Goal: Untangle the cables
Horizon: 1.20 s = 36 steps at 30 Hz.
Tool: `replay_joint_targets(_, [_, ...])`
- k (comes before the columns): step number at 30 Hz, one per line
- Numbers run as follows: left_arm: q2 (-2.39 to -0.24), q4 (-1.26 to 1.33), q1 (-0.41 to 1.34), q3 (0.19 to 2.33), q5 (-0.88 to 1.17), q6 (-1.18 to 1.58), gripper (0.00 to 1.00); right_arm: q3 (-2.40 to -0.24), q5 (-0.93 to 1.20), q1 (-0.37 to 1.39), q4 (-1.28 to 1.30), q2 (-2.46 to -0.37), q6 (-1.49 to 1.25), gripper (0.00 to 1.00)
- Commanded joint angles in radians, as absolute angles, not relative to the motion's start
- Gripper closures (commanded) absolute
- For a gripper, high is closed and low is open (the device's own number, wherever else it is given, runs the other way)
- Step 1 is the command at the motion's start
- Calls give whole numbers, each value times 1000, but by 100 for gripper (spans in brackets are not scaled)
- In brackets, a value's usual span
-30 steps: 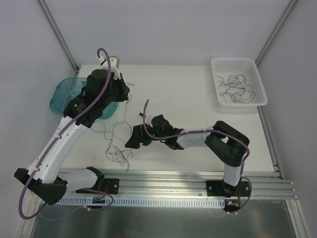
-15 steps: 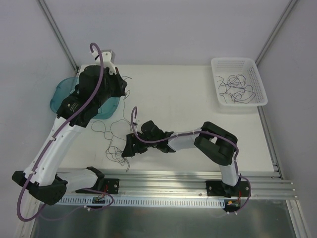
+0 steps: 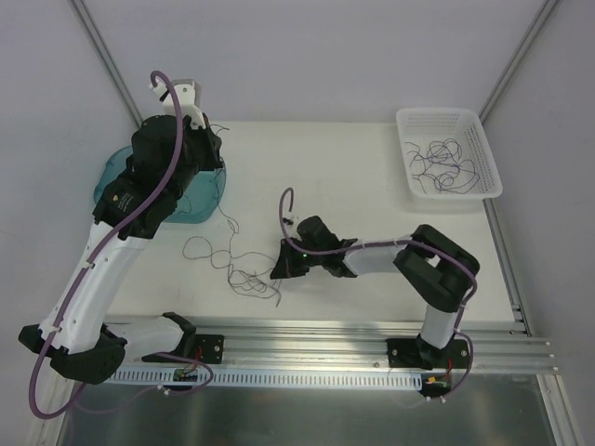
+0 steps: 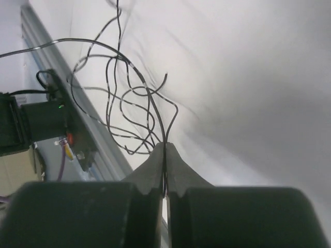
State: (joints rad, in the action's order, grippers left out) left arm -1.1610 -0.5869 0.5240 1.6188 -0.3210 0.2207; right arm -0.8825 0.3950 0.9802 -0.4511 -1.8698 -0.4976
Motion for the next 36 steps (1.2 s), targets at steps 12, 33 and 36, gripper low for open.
replay_joint_targets(12, [-1131,-588,528,1580,-272,230,100,-1014,-35,696,529,-1335,92,75])
replay_joint_targets(33, [-1069,-589,526,1548,-172,270,100,-874,161,715,288,-1387,51,46])
replay_joint_targets(36, [-1062,-589,528,1537,-176,268,100,-865,178,715,259,-1428,52,50])
